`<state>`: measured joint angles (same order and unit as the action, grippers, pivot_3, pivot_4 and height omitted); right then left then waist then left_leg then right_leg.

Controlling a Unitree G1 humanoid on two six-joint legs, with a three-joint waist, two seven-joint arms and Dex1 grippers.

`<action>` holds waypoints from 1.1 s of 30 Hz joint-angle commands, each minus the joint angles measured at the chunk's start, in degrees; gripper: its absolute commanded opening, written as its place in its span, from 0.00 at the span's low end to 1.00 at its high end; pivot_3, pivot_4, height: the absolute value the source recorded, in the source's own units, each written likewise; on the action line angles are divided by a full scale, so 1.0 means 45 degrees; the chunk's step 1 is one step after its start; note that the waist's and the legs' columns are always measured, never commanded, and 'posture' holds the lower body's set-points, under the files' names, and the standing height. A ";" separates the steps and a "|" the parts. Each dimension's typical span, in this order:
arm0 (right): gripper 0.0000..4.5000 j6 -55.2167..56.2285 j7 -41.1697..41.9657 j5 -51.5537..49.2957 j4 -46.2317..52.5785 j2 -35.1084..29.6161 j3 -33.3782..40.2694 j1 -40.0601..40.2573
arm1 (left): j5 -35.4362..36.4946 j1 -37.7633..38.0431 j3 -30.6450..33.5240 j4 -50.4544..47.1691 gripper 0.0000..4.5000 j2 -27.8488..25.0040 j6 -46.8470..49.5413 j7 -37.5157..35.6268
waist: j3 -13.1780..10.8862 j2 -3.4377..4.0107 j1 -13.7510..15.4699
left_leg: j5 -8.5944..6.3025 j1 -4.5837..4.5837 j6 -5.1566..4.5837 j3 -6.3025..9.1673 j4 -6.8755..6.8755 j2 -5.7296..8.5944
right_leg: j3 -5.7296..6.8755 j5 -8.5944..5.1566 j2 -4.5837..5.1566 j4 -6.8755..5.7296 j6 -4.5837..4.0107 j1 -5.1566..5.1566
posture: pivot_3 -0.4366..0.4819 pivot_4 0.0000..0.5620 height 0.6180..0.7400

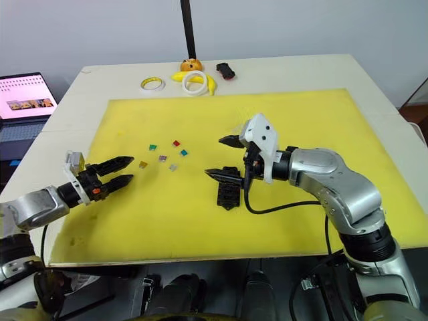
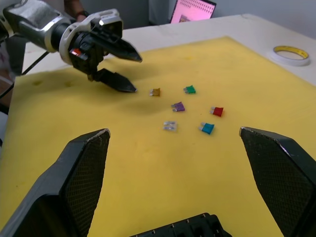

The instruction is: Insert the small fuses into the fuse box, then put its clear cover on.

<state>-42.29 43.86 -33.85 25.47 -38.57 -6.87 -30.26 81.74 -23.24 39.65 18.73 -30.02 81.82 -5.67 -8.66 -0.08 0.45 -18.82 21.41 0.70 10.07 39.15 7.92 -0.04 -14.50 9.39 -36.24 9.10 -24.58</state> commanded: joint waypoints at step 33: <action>1.00 0.0399 0.0100 0.0973 0.0067 -0.0108 0.0494 0.0092 | -0.1336 -0.1064 -0.0965 0.1826 1.00 0.0294 -0.1254 -0.0263 | 0.0005 -0.0001 0.0053 | 0.0002 -0.0007 0.0003 0.0003 0.0006 0.0012 | -0.0002 0.0000 0.0005 -0.0004 0.0000 0.0010 | 0.48 0.27 1.00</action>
<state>-40.94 44.31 -29.44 24.41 -38.79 -6.21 -29.64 77.94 -28.12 36.44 25.94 -28.63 76.91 -6.43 -8.64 -0.08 0.69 -18.81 21.37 0.71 10.08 39.18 7.98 -0.05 -14.50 9.42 -36.26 9.10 -24.53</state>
